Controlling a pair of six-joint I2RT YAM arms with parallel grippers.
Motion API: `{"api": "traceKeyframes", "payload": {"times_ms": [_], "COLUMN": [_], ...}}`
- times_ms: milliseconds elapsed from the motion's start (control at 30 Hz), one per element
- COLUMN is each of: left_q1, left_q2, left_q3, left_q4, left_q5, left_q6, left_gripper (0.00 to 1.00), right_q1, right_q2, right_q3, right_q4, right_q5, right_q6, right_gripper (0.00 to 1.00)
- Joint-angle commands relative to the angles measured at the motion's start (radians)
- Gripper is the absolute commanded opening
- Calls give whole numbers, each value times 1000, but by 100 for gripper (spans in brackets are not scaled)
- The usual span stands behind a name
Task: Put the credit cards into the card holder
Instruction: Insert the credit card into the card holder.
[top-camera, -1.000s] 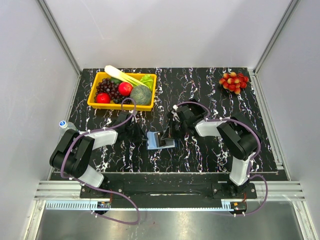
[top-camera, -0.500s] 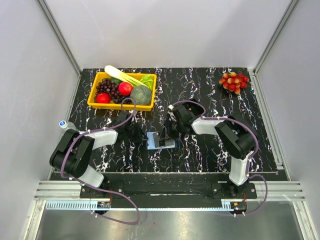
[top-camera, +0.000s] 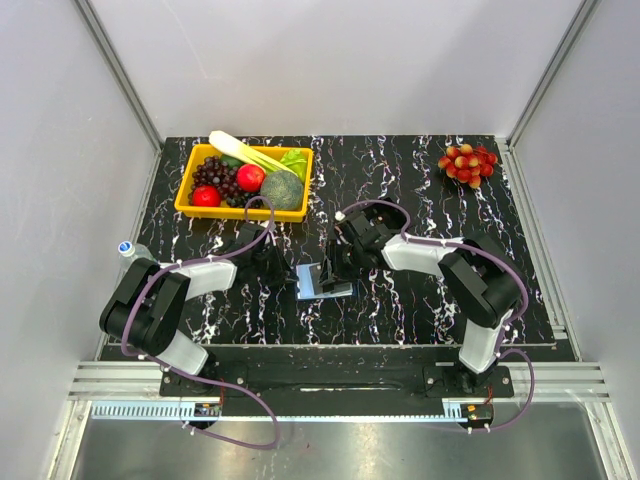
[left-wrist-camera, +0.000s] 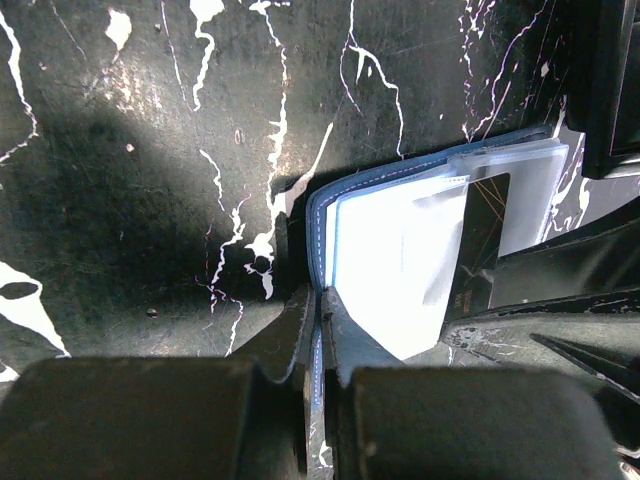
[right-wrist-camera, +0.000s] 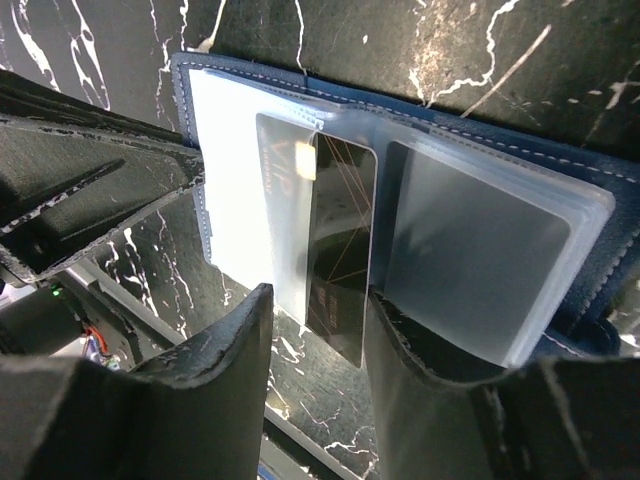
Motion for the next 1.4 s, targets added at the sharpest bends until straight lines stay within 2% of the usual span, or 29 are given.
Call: {"api": "traceKeyframes", "payload": {"times_ms": [0, 133, 700, 967, 1167, 1367], "left_q1": [4, 4, 4, 4, 4, 4], "left_q2": [-8, -16, -20, -22, -16, -14], "left_q3": [-23, -20, -18, -23, -21, -23], "left_q4": [-28, -28, -19, -19, 4, 1], "left_q5": [-49, -43, -28, -26, -14, -11], "left_q6": [15, 15, 6, 10, 17, 32], "left_gripper": [0, 0, 0, 0, 0, 0], "right_q1": [20, 43, 119, 117, 116, 100], "right_q2": [-40, -22, 87, 85, 122, 98], "right_q3": [47, 103, 187, 188, 222, 227], "right_q4": [-150, -203, -145, -163, -164, -154], "right_q5": [176, 241, 129, 252, 256, 328], "right_q6": [-39, -45, -29, -29, -37, -31], "right_gripper": [47, 48, 45, 48, 49, 51]}}
